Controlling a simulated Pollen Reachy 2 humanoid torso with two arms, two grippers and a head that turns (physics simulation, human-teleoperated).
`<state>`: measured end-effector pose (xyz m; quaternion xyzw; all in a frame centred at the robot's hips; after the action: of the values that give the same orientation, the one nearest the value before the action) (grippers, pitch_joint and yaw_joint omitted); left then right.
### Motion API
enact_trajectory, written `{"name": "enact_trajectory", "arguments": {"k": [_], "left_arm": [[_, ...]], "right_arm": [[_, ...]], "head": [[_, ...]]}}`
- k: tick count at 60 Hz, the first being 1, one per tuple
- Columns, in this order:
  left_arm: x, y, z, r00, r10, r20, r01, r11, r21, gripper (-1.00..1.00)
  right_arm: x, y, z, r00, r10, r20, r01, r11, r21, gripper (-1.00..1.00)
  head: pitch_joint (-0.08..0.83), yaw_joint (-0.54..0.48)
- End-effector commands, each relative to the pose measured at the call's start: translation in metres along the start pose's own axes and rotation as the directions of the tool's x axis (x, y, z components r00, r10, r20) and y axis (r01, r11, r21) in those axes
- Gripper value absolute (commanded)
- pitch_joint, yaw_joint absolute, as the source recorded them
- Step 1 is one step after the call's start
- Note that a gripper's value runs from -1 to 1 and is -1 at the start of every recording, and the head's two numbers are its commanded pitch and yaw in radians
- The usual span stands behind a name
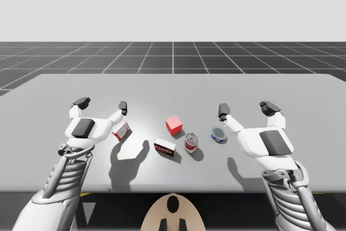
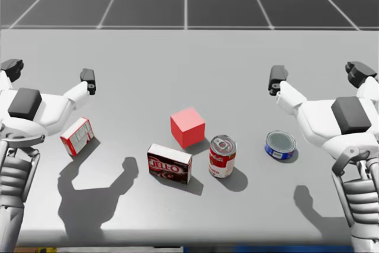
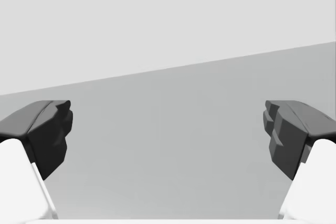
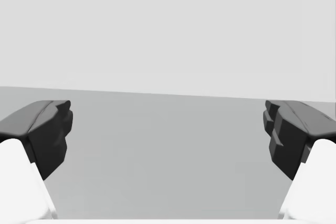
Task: Find the red cube and pick it up.
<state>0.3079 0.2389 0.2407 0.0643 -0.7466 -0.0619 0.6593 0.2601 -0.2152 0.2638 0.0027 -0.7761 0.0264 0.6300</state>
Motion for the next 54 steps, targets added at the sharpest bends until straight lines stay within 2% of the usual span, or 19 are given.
{"name": "enact_trajectory", "arguments": {"k": [1,6,8,10,11,15,17,20,22,26,28,32,34,40,42,43,47,48,54], "left_arm": [[0.001,-0.001,0.0,1.0,0.002,0.0,-0.002,1.0,-0.002,-1.0],[0.004,0.0,0.001,1.0,0.03,-0.002,-0.03,0.999,-0.016,-1.0],[0.006,0.001,0.002,0.998,0.057,-0.008,-0.057,0.998,-0.031,-1.0],[0.011,0.001,0.004,0.994,0.1,-0.037,-0.102,0.992,-0.08,-1.0],[0.012,0.001,0.005,0.994,0.103,-0.047,-0.108,0.99,-0.096,-1.0],[0.02,0.0,0.009,0.993,0.066,-0.098,-0.083,0.981,-0.177,-1.0],[0.024,-0.002,0.01,0.986,0.028,-0.163,-0.069,0.965,-0.252,-1.0],[0.026,-0.003,0.009,0.981,-0.009,-0.193,-0.047,0.958,-0.284,-1.0],[0.028,-0.003,0.006,0.967,-0.045,-0.252,-0.051,0.93,-0.364,-1.0],[0.028,-0.003,0.002,0.953,-0.07,-0.295,-0.068,0.899,-0.432,-1.0],[0.026,-0.005,-0.004,0.932,-0.115,-0.345,-0.082,0.858,-0.507,-1.0],[0.022,-0.008,-0.009,0.917,-0.153,-0.368,-0.08,0.834,-0.546,-1.0],[0.018,-0.013,-0.013,0.902,-0.185,-0.389,-0.081,0.814,-0.575,-1.0],[0.01,-0.03,-0.02,0.88,-0.24,-0.41,-0.081,0.775,-0.627,-1.0],[0.008,-0.034,-0.022,0.875,-0.251,-0.413,-0.08,0.768,-0.636,-1.0],[0.006,-0.04,-0.025,0.869,-0.266,-0.417,-0.079,0.758,-0.648,-1.0],[0.005,-0.048,-0.028,0.86,-0.281,-0.426,-0.09,0.737,-0.669,-1.0],[0.005,-0.054,-0.031,0.853,-0.287,-0.437,-0.104,0.726,-0.68,-1.0],[0.007,-0.071,-0.039,0.835,-0.313,-0.452,-0.122,0.696,-0.707,-1.0]], "right_arm": [[-0.001,0.002,0.001,1.0,-0.014,-0.003,0.014,1.0,-0.001,-1.0],[-0.001,0.003,0.0,1.0,-0.013,-0.004,0.013,1.0,-0.001,-1.0],[-0.001,0.003,0.0,1.0,-0.013,-0.005,0.013,1.0,-0.001,-1.0],[-0.002,0.002,0.0,1.0,-0.013,-0.007,0.013,1.0,-0.003,-1.0],[-0.002,0.002,0.0,1.0,-0.013,-0.007,0.013,1.0,-0.004,-1.0],[-0.002,0.002,-0.001,1.0,-0.013,-0.01,0.013,1.0,-0.006,-1.0],[-0.002,0.002,-0.001,1.0,-0.013,-0.01,0.013,1.0,-0.007,-1.0],[-0.002,0.003,-0.001,1.0,-0.014,-0.009,0.014,1.0,-0.006,-1.0],[-0.002,0.003,-0.001,1.0,-0.013,-0.01,0.013,1.0,-0.005,-1.0],[-0.003,0.003,-0.001,1.0,-0.013,-0.01,0.013,1.0,-0.005,-1.0],[-0.003,0.003,-0.002,1.0,-0.012,-0.011,0.012,1.0,-0.005,-1.0],[-0.003,0.003,-0.002,1.0,-0.011,-0.012,0.011,1.0,-0.007,-1.0],[-0.003,0.003,-0.002,1.0,-0.011,-0.013,0.011,1.0,-0.007,-1.0],[-0.004,0.003,-0.002,1.0,-0.01,-0.014,0.01,1.0,-0.006,-1.0],[-0.003,0.003,-0.002,1.0,-0.01,-0.014,0.01,1.0,-0.006,-1.0],[-0.004,0.003,-0.002,1.0,-0.009,-0.015,0.009,1.0,-0.005,-1.0],[-0.004,0.003,-0.002,1.0,-0.01,-0.015,0.01,1.0,-0.005,-1.0],[-0.004,0.003,-0.002,1.0,-0.01,-0.015,0.01,1.0,-0.005,-1.0],[-0.003,0.003,-0.002,1.0,-0.011,-0.015,0.011,1.0,-0.004,-1.0]], "head": [[0.61,-0.01],[0.607,-0.02],[0.605,-0.02],[0.596,-0.02],[0.594,-0.02],[0.588,-0.02],[0.589,-0.01],[0.591,-0.01],[0.597,-0.01],[0.6,-0.01],[0.6,-0.01],[0.599,-0.01],[0.597,-0.01],[0.599,0.0],[0.599,0.0],[0.6,0.0],[0.599,0.0],[0.598,0.0],[0.595,0.0]]}}
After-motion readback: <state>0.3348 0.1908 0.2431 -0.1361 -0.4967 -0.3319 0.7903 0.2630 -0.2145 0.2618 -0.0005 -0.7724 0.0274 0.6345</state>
